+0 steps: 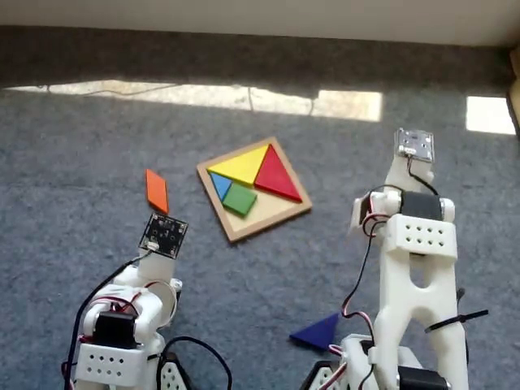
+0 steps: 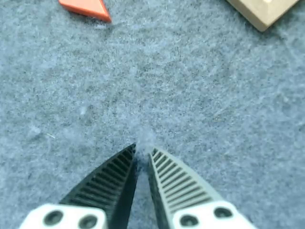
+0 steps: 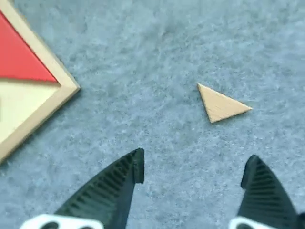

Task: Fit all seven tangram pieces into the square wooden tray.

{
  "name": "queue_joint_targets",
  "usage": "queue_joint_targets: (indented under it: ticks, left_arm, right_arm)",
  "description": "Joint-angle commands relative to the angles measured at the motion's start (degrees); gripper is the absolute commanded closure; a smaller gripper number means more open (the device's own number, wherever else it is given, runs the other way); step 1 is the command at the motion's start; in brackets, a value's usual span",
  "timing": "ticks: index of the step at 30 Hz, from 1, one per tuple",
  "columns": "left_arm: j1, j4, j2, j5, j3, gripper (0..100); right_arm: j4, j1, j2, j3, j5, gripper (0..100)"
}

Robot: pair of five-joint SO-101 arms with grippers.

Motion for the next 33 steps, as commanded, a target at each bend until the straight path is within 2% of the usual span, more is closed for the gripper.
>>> queue_joint_targets:
  ticks: [1,7,13,21,25,33]
  left_arm:
    - [0.7,-0.1,-1.2,0.5,1.2,99]
    - [0.7,-0.1,-1.2,0.5,1.2,99]
    - [0.7,-0.1,-1.2,0.5,1.2,99]
    - [0.7,-0.1,-1.2,0.5,1.2,99]
    - [0.7,-0.1,-1.2,0.5,1.2,99]
    - [0.7,-0.1,-1.2,0.5,1.2,99]
  right_arm:
    - [-3.1,2.0,0.5,-0.6,-7.2,67.3]
    - [-3.6,2.5,14.1,-1.3,-16.1,67.2]
    - [-9.0,4.7,24.0,-5.5,-23.6,67.2]
    - [-15.8,5.8,27.4,-6.0,-24.7,67.2]
    - [-18.8,8.1,27.2,-6.0,-28.9,67.2]
    - [-21.3,8.0,27.7,-6.6,-29.4,67.3]
